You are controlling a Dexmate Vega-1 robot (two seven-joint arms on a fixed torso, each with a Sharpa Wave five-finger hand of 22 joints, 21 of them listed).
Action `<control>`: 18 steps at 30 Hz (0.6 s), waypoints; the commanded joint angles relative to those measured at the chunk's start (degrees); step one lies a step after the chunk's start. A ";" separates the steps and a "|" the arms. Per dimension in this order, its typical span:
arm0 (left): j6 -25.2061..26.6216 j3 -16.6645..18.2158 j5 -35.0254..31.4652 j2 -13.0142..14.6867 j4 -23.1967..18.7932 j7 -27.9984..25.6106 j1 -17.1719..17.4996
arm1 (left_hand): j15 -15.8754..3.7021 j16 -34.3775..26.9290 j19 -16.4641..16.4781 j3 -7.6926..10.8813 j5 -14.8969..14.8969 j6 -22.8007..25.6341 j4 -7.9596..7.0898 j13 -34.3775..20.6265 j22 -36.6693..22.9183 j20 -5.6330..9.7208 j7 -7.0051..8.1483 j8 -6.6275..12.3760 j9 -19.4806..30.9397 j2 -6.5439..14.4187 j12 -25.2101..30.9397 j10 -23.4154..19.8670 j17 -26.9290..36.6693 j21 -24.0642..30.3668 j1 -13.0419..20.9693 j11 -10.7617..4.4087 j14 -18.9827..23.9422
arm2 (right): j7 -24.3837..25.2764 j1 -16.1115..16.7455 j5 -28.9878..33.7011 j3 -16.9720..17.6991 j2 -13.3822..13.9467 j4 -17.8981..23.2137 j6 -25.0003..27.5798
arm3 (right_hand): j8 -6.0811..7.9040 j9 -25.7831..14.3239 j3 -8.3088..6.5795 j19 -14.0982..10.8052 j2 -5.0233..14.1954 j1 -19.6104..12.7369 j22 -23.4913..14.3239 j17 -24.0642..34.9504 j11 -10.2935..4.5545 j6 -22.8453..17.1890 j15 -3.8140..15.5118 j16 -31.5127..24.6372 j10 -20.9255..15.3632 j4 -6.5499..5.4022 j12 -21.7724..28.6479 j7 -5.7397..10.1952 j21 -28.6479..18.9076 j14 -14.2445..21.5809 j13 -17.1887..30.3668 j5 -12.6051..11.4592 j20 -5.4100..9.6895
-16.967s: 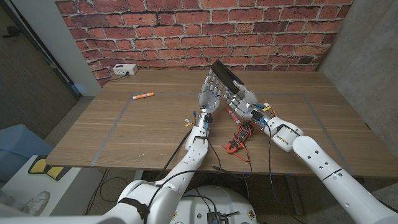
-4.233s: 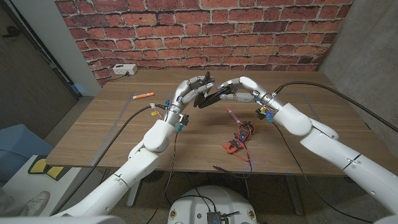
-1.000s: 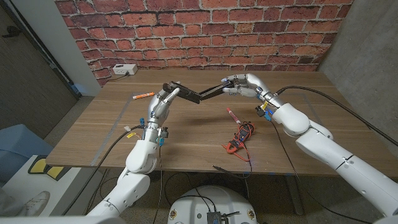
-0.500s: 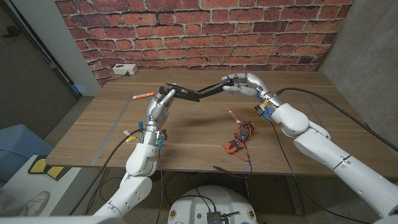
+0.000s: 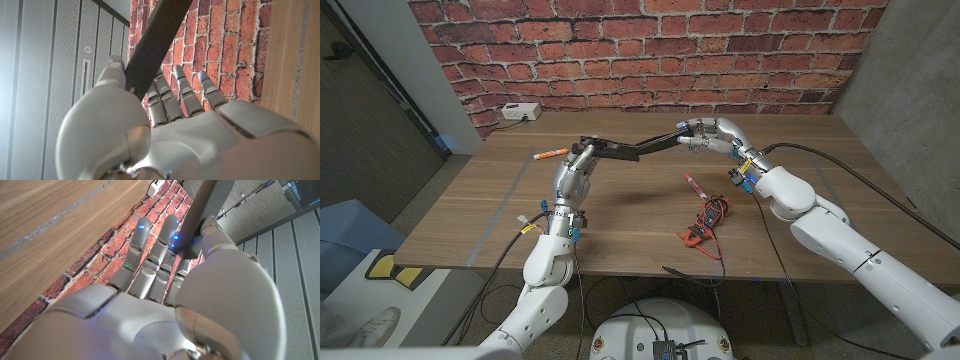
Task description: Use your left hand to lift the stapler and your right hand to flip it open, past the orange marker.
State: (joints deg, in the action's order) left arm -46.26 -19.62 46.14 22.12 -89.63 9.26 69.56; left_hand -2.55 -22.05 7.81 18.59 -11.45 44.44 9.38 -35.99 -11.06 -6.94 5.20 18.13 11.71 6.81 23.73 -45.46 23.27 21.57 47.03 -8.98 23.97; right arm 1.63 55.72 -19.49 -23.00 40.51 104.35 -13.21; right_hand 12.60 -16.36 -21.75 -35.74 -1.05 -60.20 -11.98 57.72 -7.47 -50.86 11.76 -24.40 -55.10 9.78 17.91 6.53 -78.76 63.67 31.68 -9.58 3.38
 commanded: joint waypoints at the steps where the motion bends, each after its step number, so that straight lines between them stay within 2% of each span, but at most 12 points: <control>1: 0.76 -0.30 6.08 -1.61 1.31 6.11 -1.07 | -9.33 0.27 0.87 5.59 -0.19 5.22 -4.73 -4.92 -0.28 0.25 5.96 -0.37 -0.02 2.67 6.00 -4.16 -0.05 -0.13 -1.76 -3.47 0.54 | 0.41 0.49 -1.29 0.12 -0.13 0.48 0.11 | -0.18 -0.19 -0.27 -0.07 8.58 -8.92 -0.13 0.37 -1.00 -0.35 1.42 -0.19 -1.24 -0.46 0.41 -0.39 -0.53 0.22 5.44 -0.46 8.93; 12: 1.20 1.16 6.05 -1.42 1.07 7.05 -0.89 | -9.23 1.46 0.90 5.97 -0.72 4.76 -4.72 -3.48 -0.27 0.28 6.81 -0.93 -0.08 2.20 4.69 -3.96 -0.41 -0.19 -1.78 -3.55 -0.28 | 2.04 1.55 -0.89 -0.28 -1.04 1.15 -0.21 | -0.23 -0.18 -0.36 0.27 8.62 -8.95 0.01 0.96 -1.01 -0.40 1.41 -0.12 -1.26 -0.63 0.42 -0.46 -1.06 0.04 5.54 -0.45 8.92; 18: -0.37 1.58 5.75 -2.87 2.58 7.90 -2.28 | -9.34 2.08 0.90 6.13 -1.19 4.72 -4.61 -2.41 -0.26 0.35 7.02 -1.19 -0.11 1.76 3.58 -3.66 -0.64 -0.26 -1.67 -3.53 -0.54 | 2.27 2.09 -1.54 -0.54 -1.85 0.94 -0.79 | -0.24 -0.17 -0.41 0.40 8.62 -8.92 0.09 1.22 -0.99 -0.48 1.39 -0.06 -1.20 -0.70 0.29 -0.44 -1.32 -0.03 5.38 -0.45 8.91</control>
State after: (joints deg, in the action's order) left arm -45.47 -18.96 51.64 20.65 -88.40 15.43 68.55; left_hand -2.33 -20.25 8.30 19.05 -12.14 43.39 9.76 -36.08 -11.05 -6.46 6.27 17.24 11.44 6.82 23.74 -45.55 22.57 21.57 47.04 -8.89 23.74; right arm 3.12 56.97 -20.57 -23.04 39.63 105.16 -13.32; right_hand 12.60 -16.35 -21.67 -35.74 -1.05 -60.20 -11.75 58.74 -7.48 -51.17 11.76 -24.40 -55.09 9.67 18.02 6.23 -79.68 63.66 32.56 -9.77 3.38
